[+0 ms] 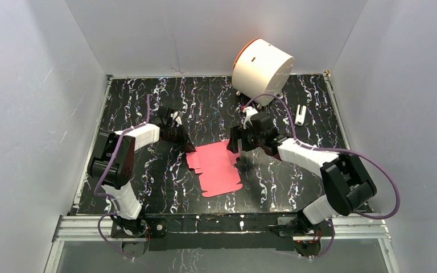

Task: Fold the paper box

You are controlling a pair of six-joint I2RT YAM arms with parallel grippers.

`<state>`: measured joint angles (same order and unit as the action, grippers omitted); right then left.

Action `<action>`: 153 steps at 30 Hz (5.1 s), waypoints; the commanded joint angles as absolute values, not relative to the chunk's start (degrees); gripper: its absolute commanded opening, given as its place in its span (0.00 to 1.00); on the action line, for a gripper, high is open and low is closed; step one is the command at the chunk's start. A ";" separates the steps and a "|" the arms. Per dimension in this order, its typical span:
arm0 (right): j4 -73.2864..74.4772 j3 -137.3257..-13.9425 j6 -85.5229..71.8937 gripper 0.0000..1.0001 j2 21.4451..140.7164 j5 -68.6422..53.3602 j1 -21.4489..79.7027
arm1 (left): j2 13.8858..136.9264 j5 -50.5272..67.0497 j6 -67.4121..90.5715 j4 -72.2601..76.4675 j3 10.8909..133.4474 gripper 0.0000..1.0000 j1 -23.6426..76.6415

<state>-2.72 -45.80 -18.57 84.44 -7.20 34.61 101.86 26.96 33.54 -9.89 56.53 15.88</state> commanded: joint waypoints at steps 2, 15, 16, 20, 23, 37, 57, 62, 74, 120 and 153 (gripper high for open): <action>1.70 -54.31 -12.53 0.89 85.81 -11.74 34.45 | 96.34 24.29 28.08 -11.85 58.25 0.00 18.03; 10.62 -67.28 3.96 0.91 91.55 -17.96 34.45 | 88.98 13.17 21.73 1.84 56.56 0.00 25.57; 11.43 -68.07 5.92 0.91 92.01 -18.52 34.40 | 88.87 13.17 21.33 4.36 55.90 0.00 25.96; 12.52 -68.99 13.63 0.89 92.90 -22.31 34.45 | 87.73 13.02 18.20 12.02 53.58 0.00 27.93; 14.07 -69.33 16.73 0.87 93.22 -22.96 34.41 | 86.05 13.81 16.10 15.90 50.73 0.00 28.32; 15.35 -71.48 21.23 0.71 94.43 -30.44 32.76 | 77.96 18.25 13.63 22.86 41.50 0.00 28.58; 18.07 -74.31 23.59 0.46 99.72 -41.36 30.05 | 76.21 19.67 12.57 24.40 39.33 0.00 28.56; 18.29 -73.68 24.08 0.38 99.92 -43.25 29.95 | 75.77 19.90 12.83 24.64 39.20 0.00 28.56; 15.98 -71.61 22.70 0.00 99.84 -41.46 30.01 | 77.43 11.79 17.48 20.08 40.92 0.28 28.64; -14.81 -48.60 30.58 0.00 89.84 1.87 50.58 | 75.51 19.02 53.14 27.33 22.95 0.21 32.29; -11.01 -50.44 27.87 0.00 83.50 -3.08 55.45 | 89.25 11.99 52.39 33.75 23.60 0.07 33.69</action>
<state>-9.39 -47.53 29.76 86.67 -0.34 52.53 87.00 16.19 54.17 34.30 23.40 32.93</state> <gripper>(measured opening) 0.020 0.078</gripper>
